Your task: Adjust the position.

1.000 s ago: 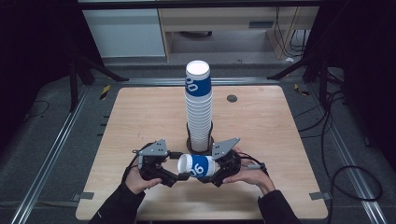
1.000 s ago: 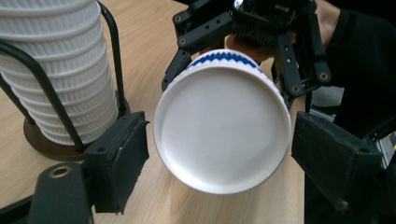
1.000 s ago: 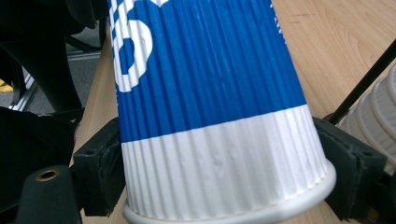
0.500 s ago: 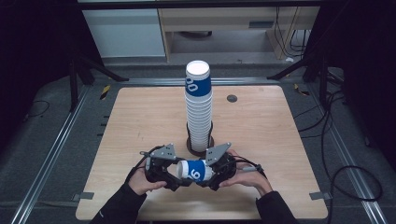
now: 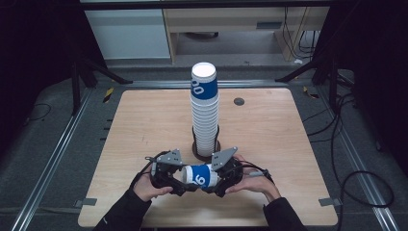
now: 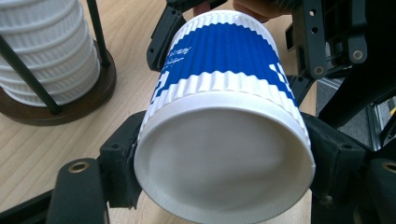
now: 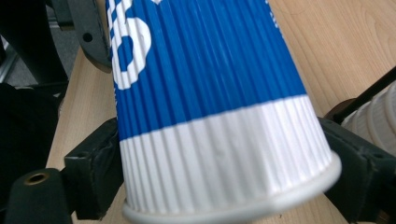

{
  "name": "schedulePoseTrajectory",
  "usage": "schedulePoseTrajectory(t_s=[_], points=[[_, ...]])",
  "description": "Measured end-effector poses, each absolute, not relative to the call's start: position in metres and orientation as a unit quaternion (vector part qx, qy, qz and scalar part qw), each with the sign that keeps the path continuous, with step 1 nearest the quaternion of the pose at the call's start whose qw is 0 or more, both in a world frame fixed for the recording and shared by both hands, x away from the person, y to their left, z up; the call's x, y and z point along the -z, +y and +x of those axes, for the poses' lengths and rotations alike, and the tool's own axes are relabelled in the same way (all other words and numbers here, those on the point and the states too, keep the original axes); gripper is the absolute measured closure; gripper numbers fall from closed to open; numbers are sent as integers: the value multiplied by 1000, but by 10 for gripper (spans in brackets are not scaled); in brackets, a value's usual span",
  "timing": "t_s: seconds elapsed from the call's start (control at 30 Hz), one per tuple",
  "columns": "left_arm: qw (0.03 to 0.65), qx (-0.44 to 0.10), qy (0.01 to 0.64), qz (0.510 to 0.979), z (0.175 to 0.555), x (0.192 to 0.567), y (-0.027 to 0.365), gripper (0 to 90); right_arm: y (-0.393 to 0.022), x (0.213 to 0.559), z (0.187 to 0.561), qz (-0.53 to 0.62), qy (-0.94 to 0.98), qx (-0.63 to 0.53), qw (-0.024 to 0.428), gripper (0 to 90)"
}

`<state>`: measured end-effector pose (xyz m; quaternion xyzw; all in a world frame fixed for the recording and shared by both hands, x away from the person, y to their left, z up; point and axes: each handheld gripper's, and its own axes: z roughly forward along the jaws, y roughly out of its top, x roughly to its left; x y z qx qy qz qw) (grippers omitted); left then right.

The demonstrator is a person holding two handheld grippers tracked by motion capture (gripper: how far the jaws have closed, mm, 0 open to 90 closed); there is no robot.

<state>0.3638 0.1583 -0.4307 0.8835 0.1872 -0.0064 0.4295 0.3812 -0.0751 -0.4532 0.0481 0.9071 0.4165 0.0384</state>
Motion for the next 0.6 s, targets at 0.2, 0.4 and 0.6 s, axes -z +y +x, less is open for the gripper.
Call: schedulePoseTrajectory(t_s=[0.2,0.4,0.6], points=[[451,-6,197,871,368,426,171,254,-89,442,385,72,888,-452,43,94],[492,-9,198,848,370,420,183,253,-102,436,389,88,872,-481,36,92],[515,-3,184,837,367,417,183,253,-101,438,389,87,868,-489,17,92]])
